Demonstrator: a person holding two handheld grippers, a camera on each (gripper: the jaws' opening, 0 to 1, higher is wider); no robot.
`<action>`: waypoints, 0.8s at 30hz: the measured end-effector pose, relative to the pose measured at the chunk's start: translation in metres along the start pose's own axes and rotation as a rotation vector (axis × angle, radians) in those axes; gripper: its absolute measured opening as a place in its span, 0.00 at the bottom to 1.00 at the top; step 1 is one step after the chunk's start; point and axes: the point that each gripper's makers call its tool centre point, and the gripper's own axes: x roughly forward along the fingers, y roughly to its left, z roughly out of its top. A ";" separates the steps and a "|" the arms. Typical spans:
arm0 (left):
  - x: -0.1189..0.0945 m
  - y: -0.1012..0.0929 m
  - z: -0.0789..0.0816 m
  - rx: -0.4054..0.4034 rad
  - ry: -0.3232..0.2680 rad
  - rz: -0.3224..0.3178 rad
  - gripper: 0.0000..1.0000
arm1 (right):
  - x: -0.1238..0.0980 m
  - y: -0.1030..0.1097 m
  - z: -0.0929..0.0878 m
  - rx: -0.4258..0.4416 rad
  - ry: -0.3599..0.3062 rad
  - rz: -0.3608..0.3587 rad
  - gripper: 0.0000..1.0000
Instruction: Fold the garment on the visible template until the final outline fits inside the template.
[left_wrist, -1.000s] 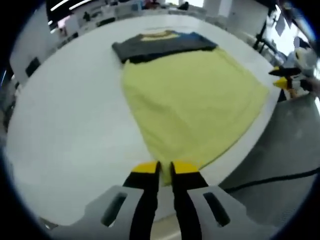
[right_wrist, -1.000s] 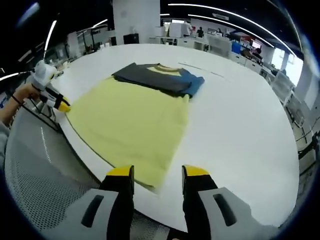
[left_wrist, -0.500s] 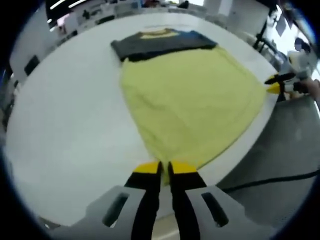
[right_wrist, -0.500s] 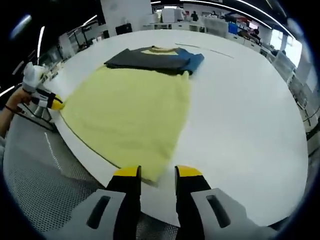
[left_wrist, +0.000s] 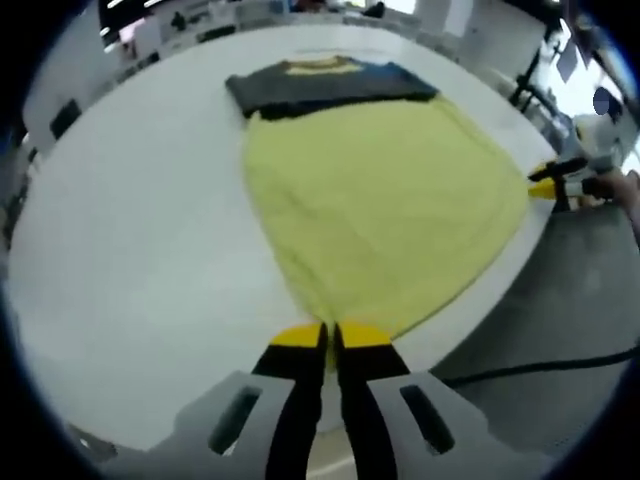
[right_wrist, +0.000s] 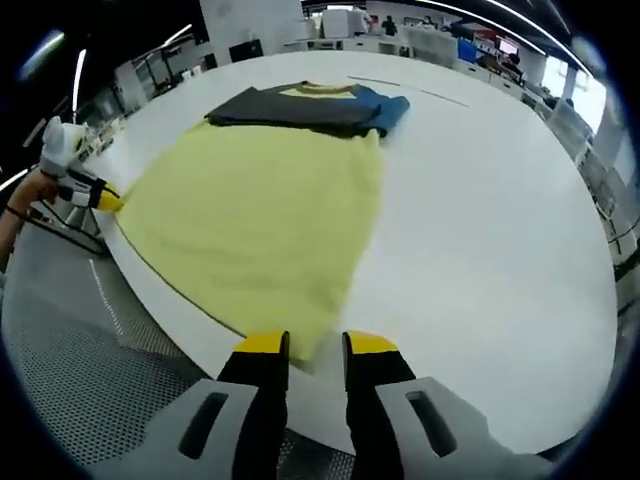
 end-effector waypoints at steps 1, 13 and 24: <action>0.000 0.000 0.000 0.001 0.000 0.000 0.01 | 0.000 0.000 0.000 -0.008 0.001 -0.002 0.22; 0.000 -0.001 0.000 0.056 0.010 0.005 0.00 | 0.002 0.008 0.000 -0.071 0.017 0.012 0.11; -0.001 -0.002 0.000 0.046 0.003 -0.004 0.00 | 0.002 0.015 -0.001 -0.089 0.025 0.052 0.04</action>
